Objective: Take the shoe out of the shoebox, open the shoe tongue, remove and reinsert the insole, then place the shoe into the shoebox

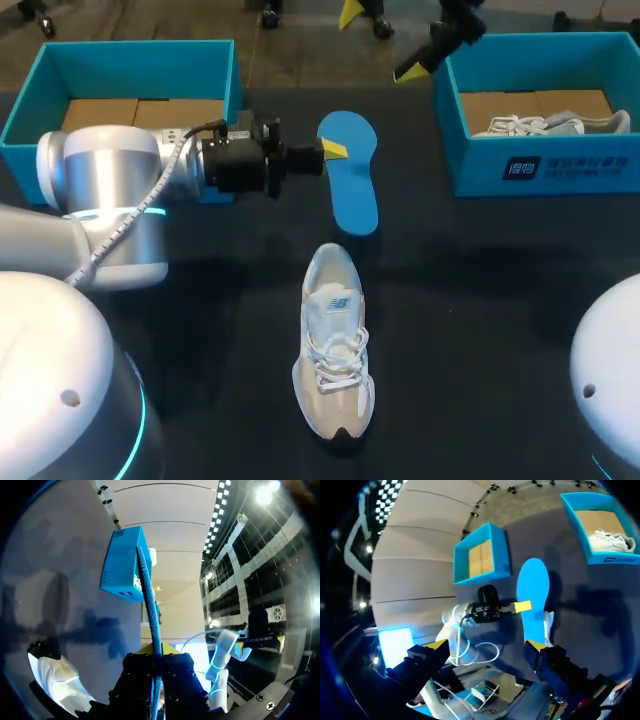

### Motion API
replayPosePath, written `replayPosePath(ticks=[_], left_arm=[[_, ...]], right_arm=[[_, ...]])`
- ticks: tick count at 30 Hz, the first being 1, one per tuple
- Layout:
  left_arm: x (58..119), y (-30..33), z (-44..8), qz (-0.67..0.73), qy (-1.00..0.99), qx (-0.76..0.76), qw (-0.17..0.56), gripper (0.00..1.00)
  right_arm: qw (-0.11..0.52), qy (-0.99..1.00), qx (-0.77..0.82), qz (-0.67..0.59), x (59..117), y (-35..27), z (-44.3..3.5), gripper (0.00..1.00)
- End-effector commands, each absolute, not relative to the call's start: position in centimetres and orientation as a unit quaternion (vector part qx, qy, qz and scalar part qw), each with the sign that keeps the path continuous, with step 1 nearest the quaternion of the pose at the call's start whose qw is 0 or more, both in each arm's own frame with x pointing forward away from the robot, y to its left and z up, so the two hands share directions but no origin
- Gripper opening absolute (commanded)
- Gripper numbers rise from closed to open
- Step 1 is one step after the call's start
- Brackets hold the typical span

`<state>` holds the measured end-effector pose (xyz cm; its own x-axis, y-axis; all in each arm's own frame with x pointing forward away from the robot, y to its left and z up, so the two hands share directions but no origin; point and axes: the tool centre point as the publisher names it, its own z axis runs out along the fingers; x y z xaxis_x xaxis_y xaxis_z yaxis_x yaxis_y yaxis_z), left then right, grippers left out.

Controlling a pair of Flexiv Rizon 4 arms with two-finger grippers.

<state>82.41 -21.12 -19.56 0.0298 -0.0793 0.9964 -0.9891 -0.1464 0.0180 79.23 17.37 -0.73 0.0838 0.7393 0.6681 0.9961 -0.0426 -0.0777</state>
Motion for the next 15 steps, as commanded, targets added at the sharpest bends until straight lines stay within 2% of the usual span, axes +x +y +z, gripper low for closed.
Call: replayPosePath(ticks=[1, 15], left_arm=[[82.4, -21.0, -19.6, 0.507, -0.477, 0.561, 0.448, 0.0], [82.4, -21.0, -19.6, 0.507, -0.477, 0.561, 0.448, 0.0]], right_arm=[[0.109, -0.677, -0.725, -0.065, 79.1, 18.4, -0.5, 1.0], [0.078, -0.677, -0.731, -0.033, 77.6, 21.1, -2.8, 1.0]])
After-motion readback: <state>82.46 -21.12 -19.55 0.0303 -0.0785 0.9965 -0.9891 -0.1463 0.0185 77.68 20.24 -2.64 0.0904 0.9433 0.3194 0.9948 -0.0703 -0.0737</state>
